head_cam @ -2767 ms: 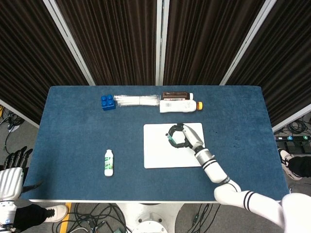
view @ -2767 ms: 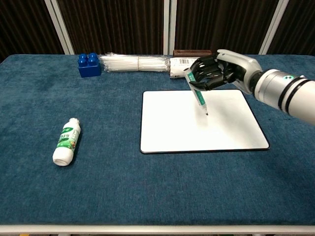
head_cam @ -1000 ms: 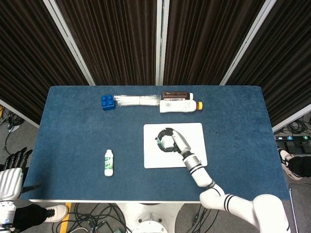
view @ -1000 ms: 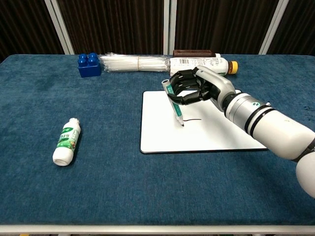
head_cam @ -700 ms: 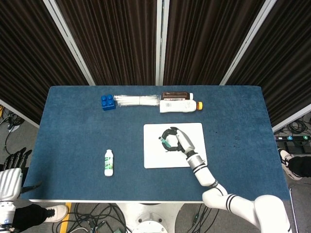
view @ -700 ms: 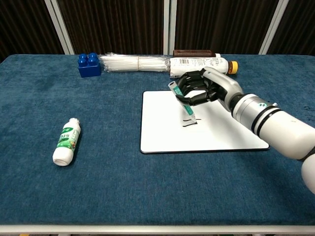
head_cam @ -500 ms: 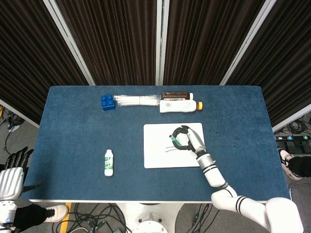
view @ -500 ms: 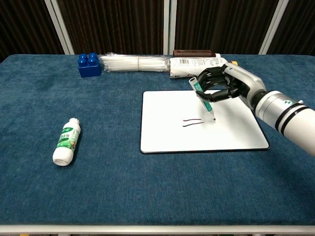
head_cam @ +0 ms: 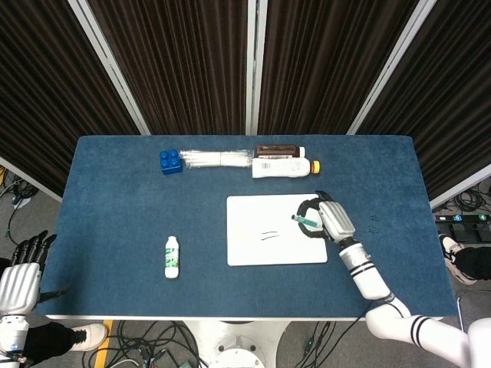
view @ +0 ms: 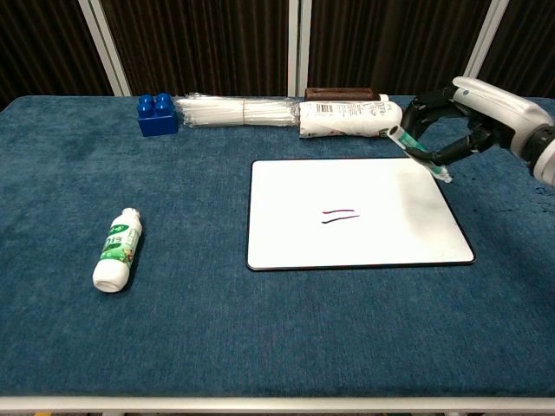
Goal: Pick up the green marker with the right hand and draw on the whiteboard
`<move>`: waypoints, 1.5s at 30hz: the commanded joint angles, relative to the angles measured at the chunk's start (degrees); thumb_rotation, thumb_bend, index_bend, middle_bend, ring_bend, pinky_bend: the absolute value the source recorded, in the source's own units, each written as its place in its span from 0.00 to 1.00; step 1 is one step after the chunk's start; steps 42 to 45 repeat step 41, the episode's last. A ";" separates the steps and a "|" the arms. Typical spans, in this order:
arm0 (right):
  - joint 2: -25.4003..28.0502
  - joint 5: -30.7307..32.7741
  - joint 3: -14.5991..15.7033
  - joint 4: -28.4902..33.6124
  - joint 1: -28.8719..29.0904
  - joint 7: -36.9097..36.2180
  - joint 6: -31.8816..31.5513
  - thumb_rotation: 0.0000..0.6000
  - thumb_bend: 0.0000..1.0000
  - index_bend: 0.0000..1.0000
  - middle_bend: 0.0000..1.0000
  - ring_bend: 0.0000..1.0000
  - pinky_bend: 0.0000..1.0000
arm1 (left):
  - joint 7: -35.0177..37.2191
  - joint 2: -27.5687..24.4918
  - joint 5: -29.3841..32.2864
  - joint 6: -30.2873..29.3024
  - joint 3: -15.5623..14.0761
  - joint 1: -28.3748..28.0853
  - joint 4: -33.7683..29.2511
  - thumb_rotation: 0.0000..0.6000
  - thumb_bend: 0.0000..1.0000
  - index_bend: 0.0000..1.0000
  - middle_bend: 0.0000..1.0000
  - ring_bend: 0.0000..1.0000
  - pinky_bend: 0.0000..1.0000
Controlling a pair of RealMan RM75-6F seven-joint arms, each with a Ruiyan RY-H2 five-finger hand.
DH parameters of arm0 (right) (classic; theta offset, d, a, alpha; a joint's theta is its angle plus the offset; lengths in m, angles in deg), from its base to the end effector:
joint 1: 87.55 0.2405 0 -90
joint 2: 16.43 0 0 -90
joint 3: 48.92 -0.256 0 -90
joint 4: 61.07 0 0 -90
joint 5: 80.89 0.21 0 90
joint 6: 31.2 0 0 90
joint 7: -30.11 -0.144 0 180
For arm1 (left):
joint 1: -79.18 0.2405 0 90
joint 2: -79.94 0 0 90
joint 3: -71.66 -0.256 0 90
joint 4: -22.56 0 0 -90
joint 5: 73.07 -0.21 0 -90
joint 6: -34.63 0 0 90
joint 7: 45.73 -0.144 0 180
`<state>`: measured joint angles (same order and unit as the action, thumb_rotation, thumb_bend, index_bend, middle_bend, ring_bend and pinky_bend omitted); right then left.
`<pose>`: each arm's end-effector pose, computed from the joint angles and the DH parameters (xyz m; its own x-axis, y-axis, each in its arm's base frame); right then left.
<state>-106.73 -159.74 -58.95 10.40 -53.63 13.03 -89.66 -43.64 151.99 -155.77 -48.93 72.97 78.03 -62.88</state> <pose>-0.2136 -0.3417 0.0006 0.0593 -0.2871 0.9561 -0.9699 -0.2432 -0.0129 -0.3429 0.1539 0.1206 0.3359 0.0771 0.9387 0.9325 0.1133 -0.3430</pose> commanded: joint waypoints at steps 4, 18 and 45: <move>10.26 7.00 5.73 3.96 -3.02 39.46 1.70 1.00 0.46 0.66 0.53 0.24 0.07 | -0.73 -0.21 -0.27 0.18 -0.21 -0.17 -0.91 1.00 0.00 0.09 0.00 0.00 0.00; 1.73 7.86 7.74 -9.59 -3.43 43.74 3.43 1.00 0.44 0.37 0.34 0.07 0.01 | -2.46 -1.11 0.47 0.04 -0.40 0.20 -3.02 1.00 0.00 0.09 0.00 0.00 0.00; 27.01 -5.37 10.32 25.91 -25.68 23.26 -31.75 1.00 0.44 0.09 0.21 0.02 0.00 | -3.70 0.16 -0.53 -1.72 0.49 -0.18 -1.72 1.00 0.00 0.09 0.00 0.00 0.00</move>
